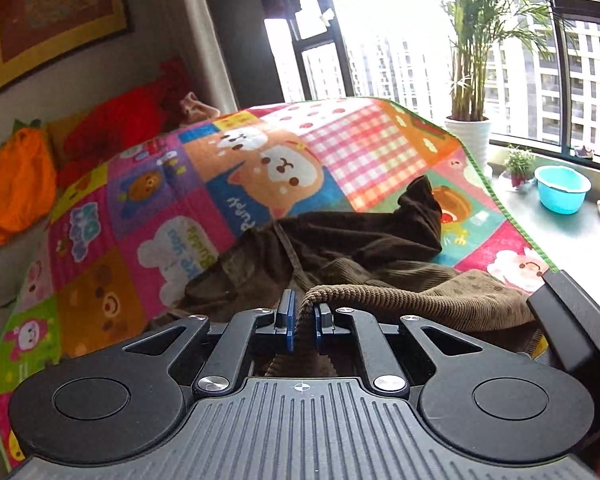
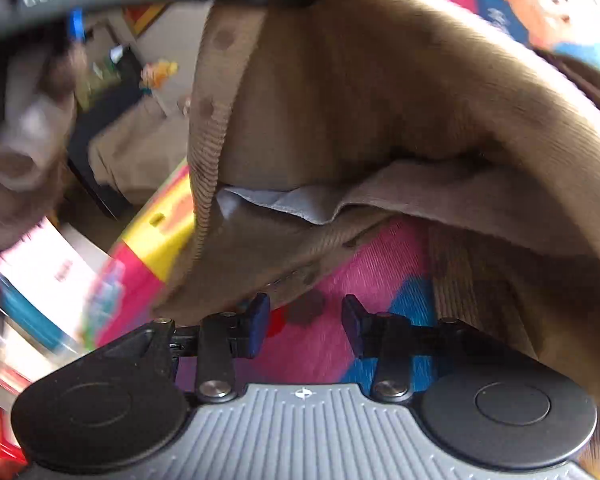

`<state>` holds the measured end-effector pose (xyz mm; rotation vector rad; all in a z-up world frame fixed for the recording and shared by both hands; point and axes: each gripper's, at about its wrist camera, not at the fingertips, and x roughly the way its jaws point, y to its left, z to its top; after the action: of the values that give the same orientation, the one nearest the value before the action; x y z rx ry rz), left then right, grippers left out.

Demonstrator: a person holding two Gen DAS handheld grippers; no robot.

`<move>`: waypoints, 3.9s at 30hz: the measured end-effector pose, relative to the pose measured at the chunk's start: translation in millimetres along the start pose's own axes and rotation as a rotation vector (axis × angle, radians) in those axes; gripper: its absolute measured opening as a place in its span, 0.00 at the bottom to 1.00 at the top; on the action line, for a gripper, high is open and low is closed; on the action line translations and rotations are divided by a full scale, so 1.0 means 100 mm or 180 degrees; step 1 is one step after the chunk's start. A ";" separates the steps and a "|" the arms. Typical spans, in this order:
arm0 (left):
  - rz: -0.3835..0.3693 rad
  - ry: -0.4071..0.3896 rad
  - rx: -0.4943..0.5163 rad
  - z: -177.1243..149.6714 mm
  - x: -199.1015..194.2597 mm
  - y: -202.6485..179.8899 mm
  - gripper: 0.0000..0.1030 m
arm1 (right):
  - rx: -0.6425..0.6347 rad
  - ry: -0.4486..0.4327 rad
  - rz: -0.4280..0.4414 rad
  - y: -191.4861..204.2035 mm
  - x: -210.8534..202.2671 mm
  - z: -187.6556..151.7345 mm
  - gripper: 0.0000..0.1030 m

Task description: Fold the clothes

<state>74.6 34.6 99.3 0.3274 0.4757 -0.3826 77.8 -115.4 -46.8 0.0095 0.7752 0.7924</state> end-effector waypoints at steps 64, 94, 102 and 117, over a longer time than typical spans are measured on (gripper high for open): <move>0.1386 0.0984 -0.0385 -1.73 -0.70 0.17 0.92 | -0.1030 -0.0505 -0.3125 -0.97 -1.58 -0.86 0.68; 0.1447 0.0817 -0.0676 -1.62 -0.66 0.34 0.95 | -0.1246 -0.0613 -0.2810 -0.85 -1.45 -0.89 0.74; 0.1672 0.0717 -0.0689 -1.57 -1.11 0.39 0.96 | -0.0912 -0.0866 -0.3069 -0.99 -1.80 -0.85 0.74; -0.0187 0.0156 -0.1455 -1.16 -0.87 0.39 1.00 | -0.0411 -0.1056 -0.1945 -0.97 -2.01 -0.63 0.91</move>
<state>-24.3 137.9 53.7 -0.1205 0.6059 -0.3126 10.1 -331.1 5.2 -0.1991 0.3731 0.2448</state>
